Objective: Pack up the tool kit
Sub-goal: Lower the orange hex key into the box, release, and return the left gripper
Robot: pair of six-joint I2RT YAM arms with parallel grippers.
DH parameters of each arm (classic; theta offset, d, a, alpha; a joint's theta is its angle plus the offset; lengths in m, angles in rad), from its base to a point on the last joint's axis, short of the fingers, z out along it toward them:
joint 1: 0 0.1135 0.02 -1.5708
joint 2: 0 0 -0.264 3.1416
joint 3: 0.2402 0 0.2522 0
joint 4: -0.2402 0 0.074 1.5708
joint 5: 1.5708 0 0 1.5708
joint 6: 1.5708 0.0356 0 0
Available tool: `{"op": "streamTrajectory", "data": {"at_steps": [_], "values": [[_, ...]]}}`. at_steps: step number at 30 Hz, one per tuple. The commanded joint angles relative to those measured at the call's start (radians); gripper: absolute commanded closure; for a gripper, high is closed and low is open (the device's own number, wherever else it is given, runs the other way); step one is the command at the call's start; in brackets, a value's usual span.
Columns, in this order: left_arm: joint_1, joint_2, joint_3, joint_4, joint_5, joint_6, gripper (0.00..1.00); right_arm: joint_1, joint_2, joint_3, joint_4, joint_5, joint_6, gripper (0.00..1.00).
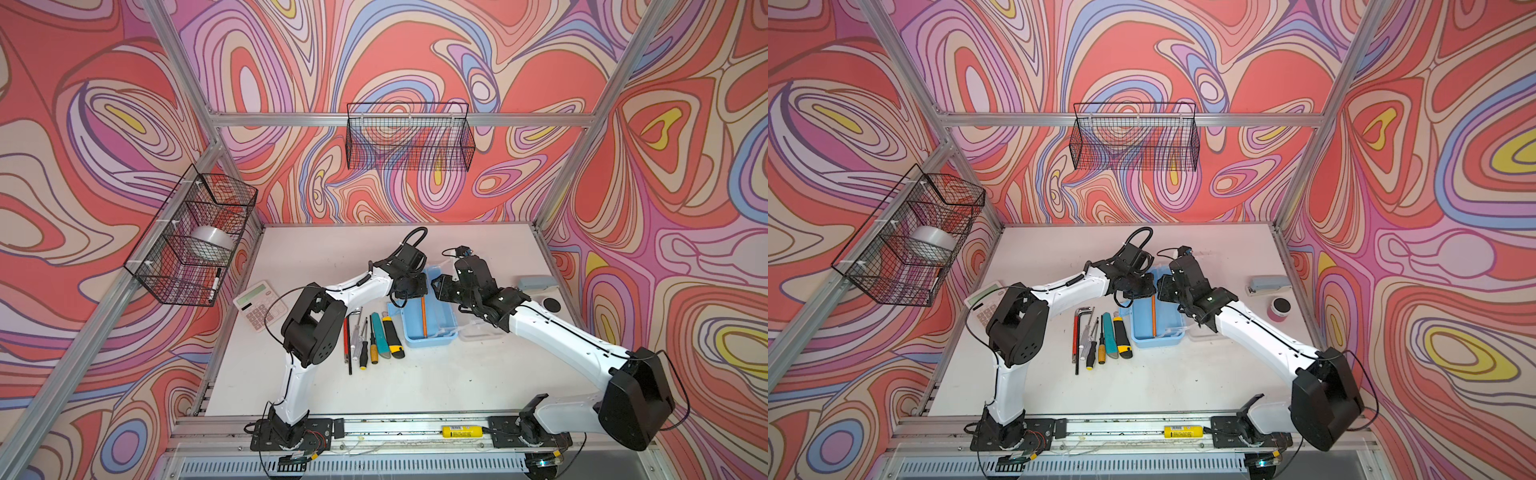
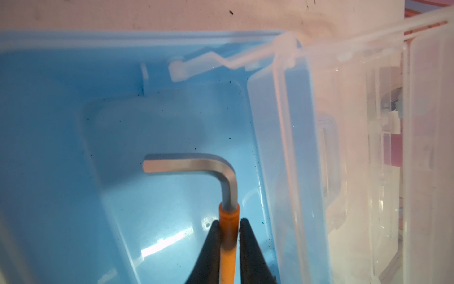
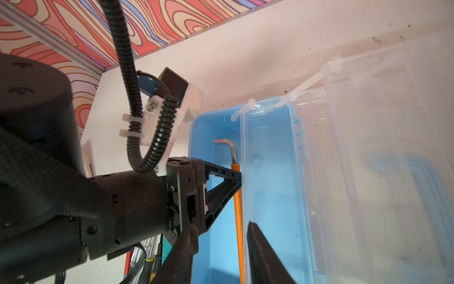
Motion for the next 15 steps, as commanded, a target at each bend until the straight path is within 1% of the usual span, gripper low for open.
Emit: {"op": "streamTrajectory", "data": {"at_steps": [1, 2, 3, 7, 8, 11, 15], "values": [[0.0, -0.007, 0.009, 0.023, 0.013, 0.006, 0.69, -0.005, 0.02, 0.009, 0.004, -0.018, -0.02, 0.62], [0.001, -0.011, 0.006, 0.027, 0.013, 0.005, 0.67, -0.006, 0.023, 0.01, 0.005, -0.022, -0.021, 0.61], [0.0, -0.014, 0.005, 0.026, 0.016, 0.003, 0.66, -0.005, 0.027, 0.014, 0.005, -0.026, -0.022, 0.62], [0.001, -0.043, 0.002, 0.021, 0.012, 0.015, 0.69, -0.005, 0.036, 0.026, 0.006, -0.046, -0.028, 0.62], [0.0, -0.056, 0.001, 0.019, 0.005, 0.024, 0.69, -0.005, 0.037, 0.031, 0.005, -0.05, -0.033, 0.62], [0.002, -0.08, 0.012, -0.001, -0.025, 0.046, 0.63, -0.004, 0.041, 0.049, -0.008, -0.051, -0.043, 0.62], [0.007, -0.12, 0.019, -0.034, -0.036, 0.068, 0.62, -0.005, 0.026, 0.064, -0.019, -0.053, -0.05, 0.62]]}}
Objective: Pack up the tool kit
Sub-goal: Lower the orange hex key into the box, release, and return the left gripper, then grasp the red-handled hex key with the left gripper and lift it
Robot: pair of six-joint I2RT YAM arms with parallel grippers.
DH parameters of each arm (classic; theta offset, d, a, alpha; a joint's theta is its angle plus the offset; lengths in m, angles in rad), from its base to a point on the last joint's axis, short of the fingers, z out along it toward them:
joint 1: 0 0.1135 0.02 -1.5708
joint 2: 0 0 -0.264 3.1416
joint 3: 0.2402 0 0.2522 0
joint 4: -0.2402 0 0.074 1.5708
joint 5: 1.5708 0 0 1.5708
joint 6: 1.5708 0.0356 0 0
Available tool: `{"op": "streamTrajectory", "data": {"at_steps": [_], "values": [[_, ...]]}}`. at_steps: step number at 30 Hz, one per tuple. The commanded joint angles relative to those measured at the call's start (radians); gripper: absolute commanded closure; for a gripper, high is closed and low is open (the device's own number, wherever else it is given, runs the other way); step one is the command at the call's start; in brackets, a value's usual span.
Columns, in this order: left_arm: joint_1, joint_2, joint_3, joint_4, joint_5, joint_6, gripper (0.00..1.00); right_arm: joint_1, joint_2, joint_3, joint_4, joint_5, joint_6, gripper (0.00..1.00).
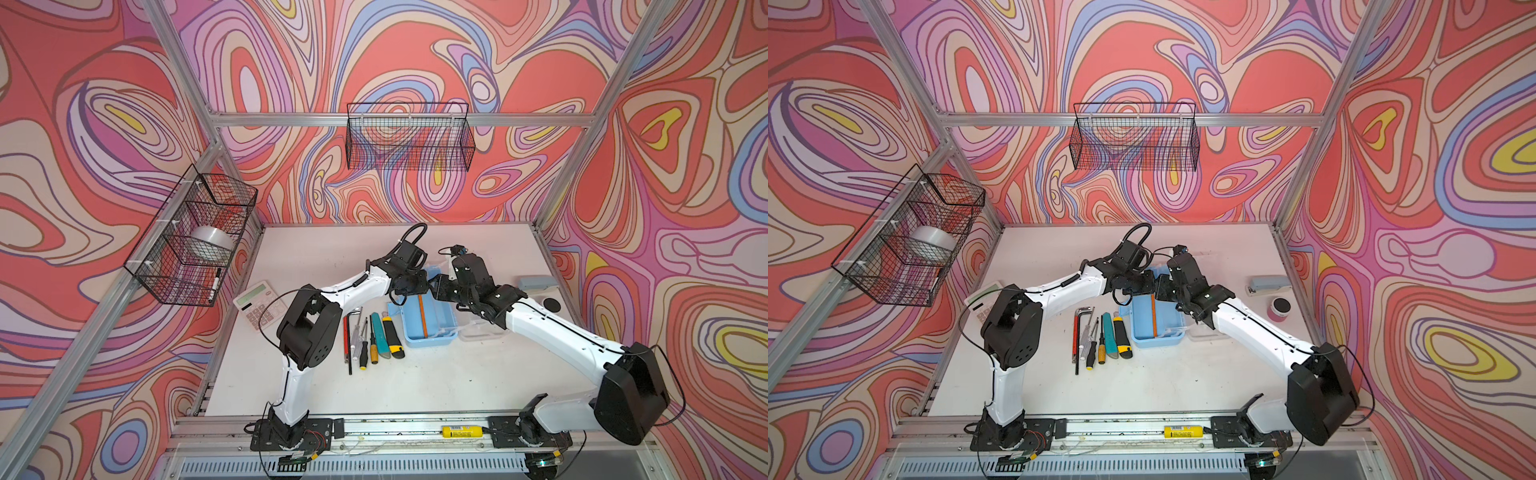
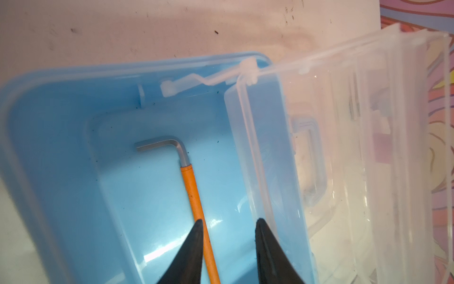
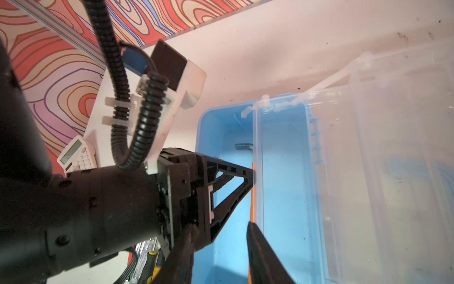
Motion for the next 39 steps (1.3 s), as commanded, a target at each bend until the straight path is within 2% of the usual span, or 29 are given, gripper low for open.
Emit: {"op": "streamTrajectory", "data": {"at_steps": [1, 7, 11, 15, 21, 25, 39], "values": [[0.006, -0.088, 0.013, -0.038, -0.031, 0.042, 0.62, -0.005, -0.007, 0.035, -0.02, -0.013, -0.023, 0.63], [0.017, -0.287, -0.132, -0.054, -0.149, 0.098, 0.57, 0.0, -0.021, 0.065, -0.06, -0.05, -0.036, 0.63], [0.042, -0.43, -0.288, -0.088, -0.217, 0.108, 0.55, 0.098, -0.004, 0.115, -0.14, 0.081, -0.07, 0.61], [0.08, -0.543, -0.438, -0.106, -0.271, 0.102, 0.56, 0.161, 0.021, 0.116, -0.151, 0.101, -0.052, 0.61], [0.174, -0.688, -0.646, -0.112, -0.322, 0.072, 0.65, 0.197, 0.052, 0.104, -0.137, 0.104, -0.04, 0.65], [0.24, -0.717, -0.73, -0.11, -0.331, 0.065, 0.7, 0.197, 0.086, 0.11, -0.127, 0.098, -0.037, 0.67], [0.28, -0.568, -0.794, -0.038, -0.334, 0.075, 0.81, 0.197, 0.124, 0.104, -0.107, 0.091, -0.029, 0.67]]}}
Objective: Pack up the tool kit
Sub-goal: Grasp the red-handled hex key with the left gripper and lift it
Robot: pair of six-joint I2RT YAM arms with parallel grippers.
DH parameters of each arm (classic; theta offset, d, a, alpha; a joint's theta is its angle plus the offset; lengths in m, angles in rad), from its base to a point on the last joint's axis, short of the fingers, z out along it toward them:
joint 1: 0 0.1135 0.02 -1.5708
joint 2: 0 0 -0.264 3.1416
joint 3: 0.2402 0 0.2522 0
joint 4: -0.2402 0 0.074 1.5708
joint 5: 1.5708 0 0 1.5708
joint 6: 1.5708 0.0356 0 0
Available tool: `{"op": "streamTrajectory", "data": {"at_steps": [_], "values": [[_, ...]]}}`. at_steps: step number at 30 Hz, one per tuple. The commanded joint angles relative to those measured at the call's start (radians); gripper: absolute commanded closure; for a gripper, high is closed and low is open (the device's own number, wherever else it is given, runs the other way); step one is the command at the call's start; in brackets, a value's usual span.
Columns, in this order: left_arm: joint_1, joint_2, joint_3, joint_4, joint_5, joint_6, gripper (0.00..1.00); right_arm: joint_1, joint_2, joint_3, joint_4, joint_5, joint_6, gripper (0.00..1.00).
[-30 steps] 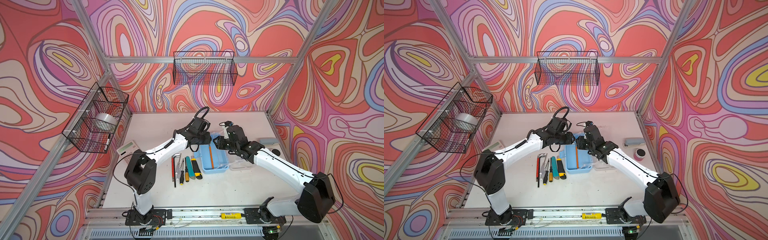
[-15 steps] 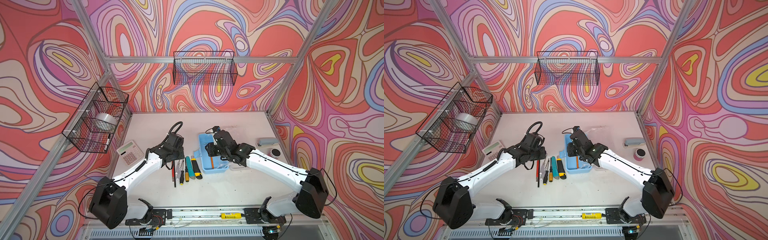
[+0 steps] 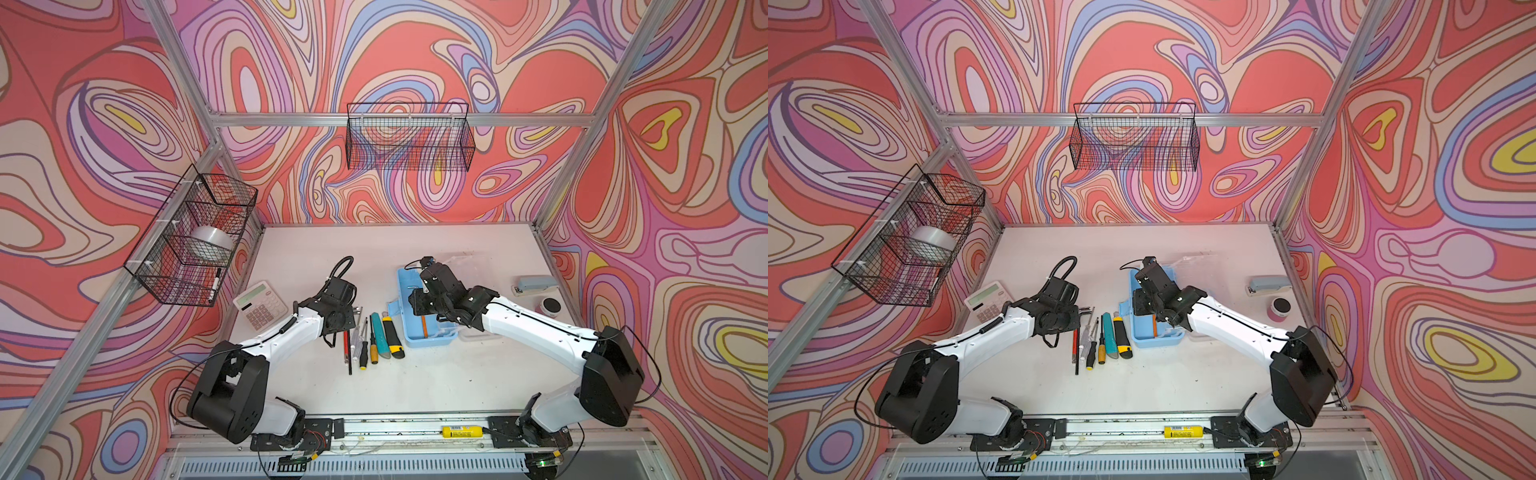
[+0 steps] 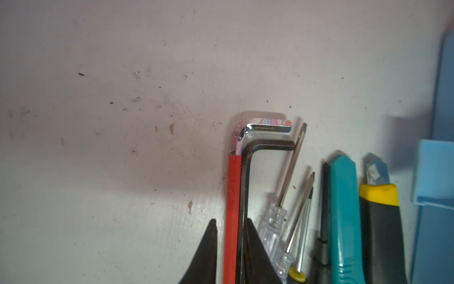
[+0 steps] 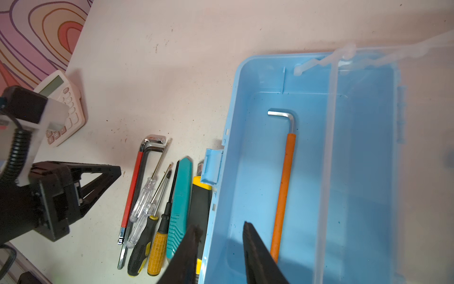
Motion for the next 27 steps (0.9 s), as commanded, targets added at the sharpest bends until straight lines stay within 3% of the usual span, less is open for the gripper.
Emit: {"op": "streamTrajectory", "data": {"at_steps": [1, 27], "values": [[0.009, 0.021, -0.017, 0.031, -0.004, 0.002, 0.81, 0.003, -0.002, -0.002, 0.016, 0.013, 0.007, 0.67], [0.013, 0.114, -0.035, 0.091, 0.019, -0.017, 0.85, 0.004, 0.024, -0.002, 0.037, 0.014, 0.004, 0.67]]}}
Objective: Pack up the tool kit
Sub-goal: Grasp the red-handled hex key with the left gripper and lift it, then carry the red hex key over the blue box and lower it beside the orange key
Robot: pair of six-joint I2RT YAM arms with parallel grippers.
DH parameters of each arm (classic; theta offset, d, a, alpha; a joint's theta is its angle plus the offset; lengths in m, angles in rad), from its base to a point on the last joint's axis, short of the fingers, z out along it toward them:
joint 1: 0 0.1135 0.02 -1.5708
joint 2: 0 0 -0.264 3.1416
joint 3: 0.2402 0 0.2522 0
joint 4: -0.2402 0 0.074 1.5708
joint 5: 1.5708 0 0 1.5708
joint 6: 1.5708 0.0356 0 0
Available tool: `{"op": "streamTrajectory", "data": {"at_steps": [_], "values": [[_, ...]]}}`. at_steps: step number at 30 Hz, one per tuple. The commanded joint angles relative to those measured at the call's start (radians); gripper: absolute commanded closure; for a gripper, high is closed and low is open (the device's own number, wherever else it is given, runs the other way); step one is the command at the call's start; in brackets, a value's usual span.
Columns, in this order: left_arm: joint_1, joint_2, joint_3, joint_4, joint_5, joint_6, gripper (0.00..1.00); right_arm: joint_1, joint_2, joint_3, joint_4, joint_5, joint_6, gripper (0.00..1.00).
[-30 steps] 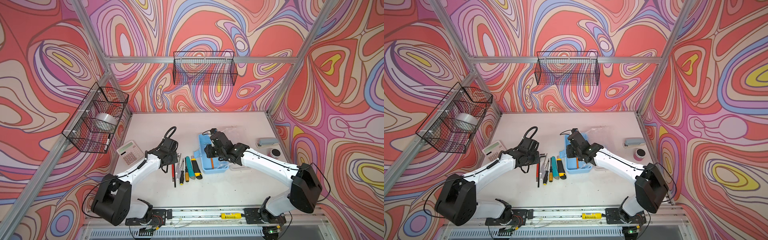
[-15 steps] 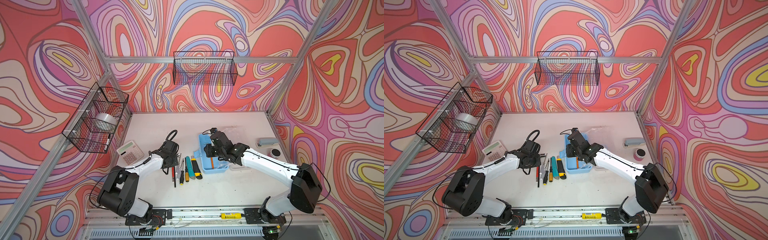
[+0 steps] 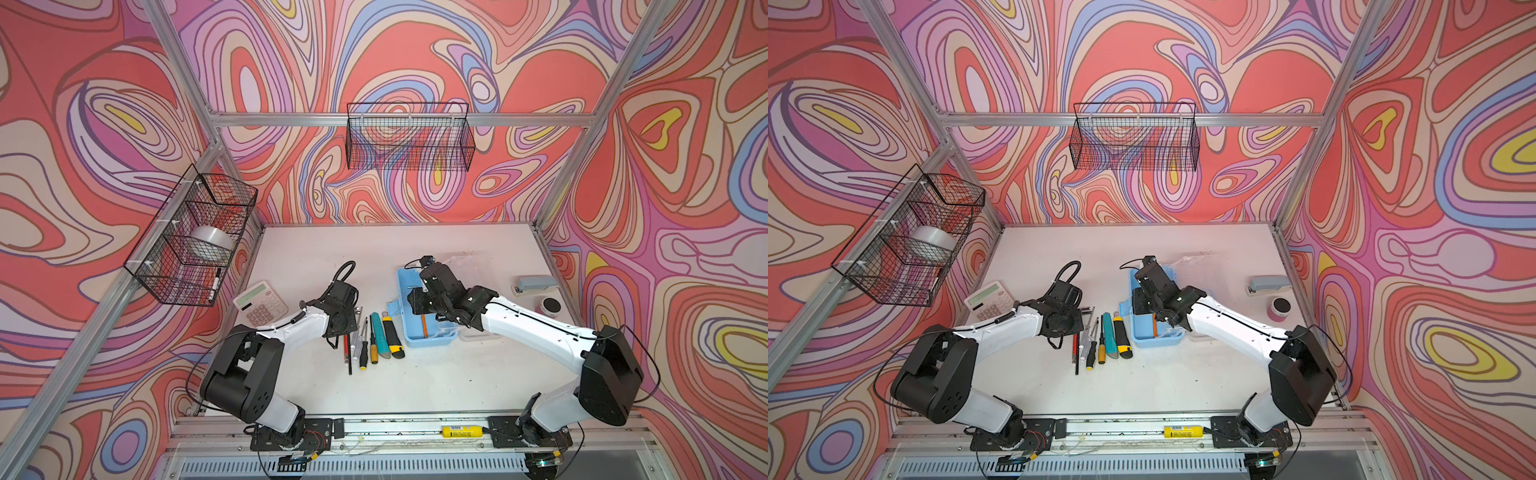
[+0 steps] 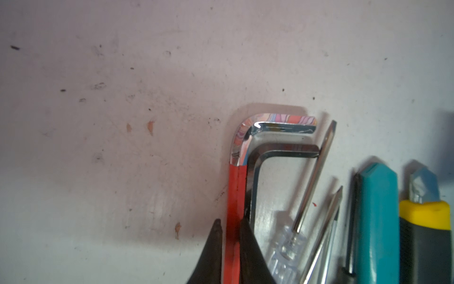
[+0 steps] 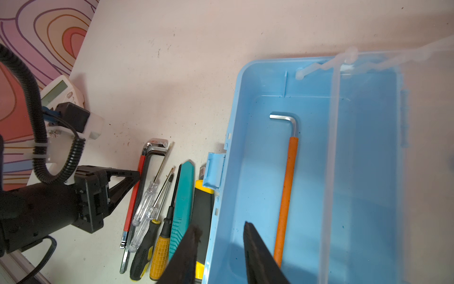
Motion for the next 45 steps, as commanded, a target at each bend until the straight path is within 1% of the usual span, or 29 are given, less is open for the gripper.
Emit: {"op": "streamTrajectory", "data": {"at_steps": [1, 12, 15, 17, 23, 27, 30, 33, 36, 39, 41, 43, 45], "values": [[0.004, 0.025, -0.011, 0.0, -0.01, -0.014, 0.85, 0.003, 0.018, 0.003, 0.016, 0.014, -0.005, 0.67], [0.004, 0.071, 0.0, 0.013, -0.006, -0.014, 0.87, 0.003, 0.03, 0.0, 0.019, 0.028, -0.016, 0.66], [0.005, 0.09, 0.013, 0.002, -0.014, -0.01, 0.92, 0.001, 0.032, -0.004, 0.022, 0.031, -0.018, 0.66], [0.003, 0.104, 0.022, -0.011, -0.023, -0.01, 1.0, 0.001, 0.037, -0.005, 0.025, 0.032, -0.018, 0.66], [0.005, 0.099, 0.038, -0.036, -0.053, -0.005, 1.0, -0.002, 0.04, -0.016, 0.045, 0.027, -0.014, 0.66], [0.005, 0.03, 0.053, -0.064, -0.091, -0.005, 1.0, -0.01, 0.039, -0.02, 0.049, 0.024, -0.012, 0.66], [0.004, -0.078, 0.047, -0.063, -0.114, -0.023, 1.0, -0.024, 0.03, -0.027, 0.06, 0.011, -0.011, 0.66], [0.003, -0.198, 0.05, -0.059, -0.102, -0.057, 1.0, -0.049, 0.018, -0.036, 0.069, -0.005, -0.005, 0.66], [0.003, -0.288, 0.058, -0.034, -0.052, -0.106, 1.0, -0.066, 0.001, -0.042, 0.078, -0.004, -0.003, 0.66], [0.0, -0.324, 0.068, 0.025, 0.046, -0.181, 1.0, -0.085, -0.014, -0.045, 0.081, -0.006, 0.002, 0.66], [-0.035, -0.313, 0.09, 0.079, 0.085, -0.22, 1.0, -0.099, -0.03, -0.056, 0.092, -0.012, 0.005, 0.66], [-0.098, -0.269, 0.145, 0.08, 0.072, -0.228, 1.0, -0.111, -0.044, -0.058, 0.092, -0.008, 0.008, 0.66], [-0.159, -0.209, 0.209, 0.12, 0.057, -0.216, 1.0, -0.12, -0.056, -0.059, 0.092, -0.004, 0.01, 0.66]]}}
